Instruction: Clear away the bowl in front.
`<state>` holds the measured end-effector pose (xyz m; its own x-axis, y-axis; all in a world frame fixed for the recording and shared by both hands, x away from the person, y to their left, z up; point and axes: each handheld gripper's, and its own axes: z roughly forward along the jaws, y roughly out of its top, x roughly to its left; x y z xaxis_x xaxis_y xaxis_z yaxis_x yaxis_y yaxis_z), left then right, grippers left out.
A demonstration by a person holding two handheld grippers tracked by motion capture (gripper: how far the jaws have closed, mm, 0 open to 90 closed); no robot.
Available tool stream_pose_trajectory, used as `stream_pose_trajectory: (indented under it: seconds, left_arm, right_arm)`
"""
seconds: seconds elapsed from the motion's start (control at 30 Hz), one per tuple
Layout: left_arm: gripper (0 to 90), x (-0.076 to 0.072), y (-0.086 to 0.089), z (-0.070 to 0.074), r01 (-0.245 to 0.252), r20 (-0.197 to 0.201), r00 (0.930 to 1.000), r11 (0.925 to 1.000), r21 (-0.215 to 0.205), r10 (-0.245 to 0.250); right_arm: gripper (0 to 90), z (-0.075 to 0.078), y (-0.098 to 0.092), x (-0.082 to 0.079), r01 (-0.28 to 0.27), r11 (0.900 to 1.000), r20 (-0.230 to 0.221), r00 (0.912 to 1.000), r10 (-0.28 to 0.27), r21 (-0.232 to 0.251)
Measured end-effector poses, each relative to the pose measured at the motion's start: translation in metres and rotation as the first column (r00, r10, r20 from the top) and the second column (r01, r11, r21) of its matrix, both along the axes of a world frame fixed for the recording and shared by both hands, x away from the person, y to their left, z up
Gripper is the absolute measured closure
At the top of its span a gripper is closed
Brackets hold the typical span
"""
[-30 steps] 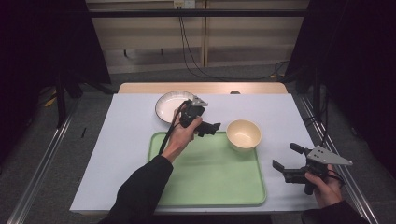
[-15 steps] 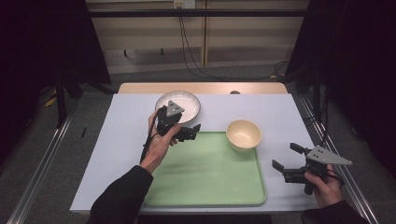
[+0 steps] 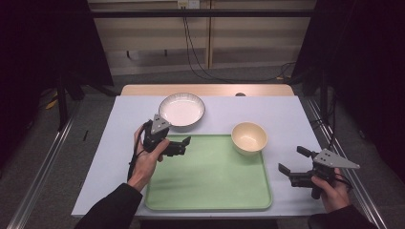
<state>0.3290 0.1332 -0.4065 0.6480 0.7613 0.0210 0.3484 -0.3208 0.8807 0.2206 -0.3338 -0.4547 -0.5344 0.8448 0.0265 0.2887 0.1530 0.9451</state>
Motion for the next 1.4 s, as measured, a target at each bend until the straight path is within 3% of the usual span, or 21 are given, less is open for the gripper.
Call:
stream_pose_trajectory:
  seconds: [0.3, 0.4, 0.47, 0.57, 0.67, 0.83, 1.03, 1.13, 1.2, 1.27, 1.4]
  left_arm:
    - [2.1, -0.025, 0.04, -0.003, -0.085, 0.012, 0.9963, 0.9946, -0.06, 0.086]
    - [2.0, -0.033, 0.054, -0.005, -0.113, 0.024, 0.9932, 0.9919, -0.058, 0.114]
    - [1.5, -0.038, 0.064, -0.007, -0.117, 0.01, 0.9929, 0.9884, -0.097, 0.119]
    - [1.9, -0.045, 0.077, -0.01, -0.156, 0.029, 0.9868, 0.9844, -0.081, 0.159]
    - [1.5, -0.051, 0.087, -0.013, -0.162, 0.022, 0.9862, 0.9839, -0.075, 0.164]
    - [1.8, -0.066, 0.099, -0.017, -0.192, 0.038, 0.9797, 0.9753, -0.109, 0.197]
    - [1.6, -0.089, 0.11, -0.02, -0.207, 0.038, 0.9764, 0.971, -0.12, 0.213]
    - [2.0, -0.101, 0.114, -0.02, -0.22, 0.03, 0.9736, 0.9651, -0.142, 0.226]
    - [1.5, -0.11, 0.116, -0.02, -0.207, 0.041, 0.976, 0.9698, -0.129, 0.214]
    - [1.7, -0.116, 0.118, -0.021, -0.196, 0.052, 0.9775, 0.9703, -0.142, 0.205]
    - [1.1, -0.119, 0.12, -0.022, -0.211, 0.082, 0.9714, 0.9683, -0.134, 0.223]
  right_arm:
    - [1.8, 0.0, 0.001, 0.0, 0.006, 1.0, -0.002, 1.0, -0.006, -0.001]
    - [1.8, 0.0, 0.001, 0.0, 0.007, 1.0, -0.002, 1.0, -0.007, -0.002]
    - [1.8, -0.001, 0.001, 0.0, 0.007, 1.0, -0.004, 1.0, -0.007, -0.003]
    - [1.8, -0.001, 0.001, 0.0, 0.008, 1.0, -0.004, 1.0, -0.008, -0.004]
    - [1.8, -0.001, 0.001, 0.0, 0.01, 1.0, -0.011, 0.9999, -0.01, -0.007]
    - [1.8, -0.001, 0.001, 0.0, 0.011, 1.0, -0.017, 0.9998, -0.011, -0.006]
    - [1.8, -0.001, 0.001, 0.0, 0.014, 1.0, -0.017, 0.9997, -0.014, -0.008]
    - [1.8, -0.001, 0.002, 0.0, 0.013, 1.0, -0.018, 0.9997, -0.014, -0.007]
    - [1.8, -0.001, 0.001, 0.0, 0.012, 1.0, -0.018, 0.9998, -0.012, -0.007]
    - [1.8, -0.001, 0.001, 0.0, 0.014, 1.0, -0.015, 0.9998, -0.014, -0.008]
    - [1.8, -0.001, 0.001, 0.0, 0.012, 1.0, -0.017, 0.9998, -0.012, -0.006]
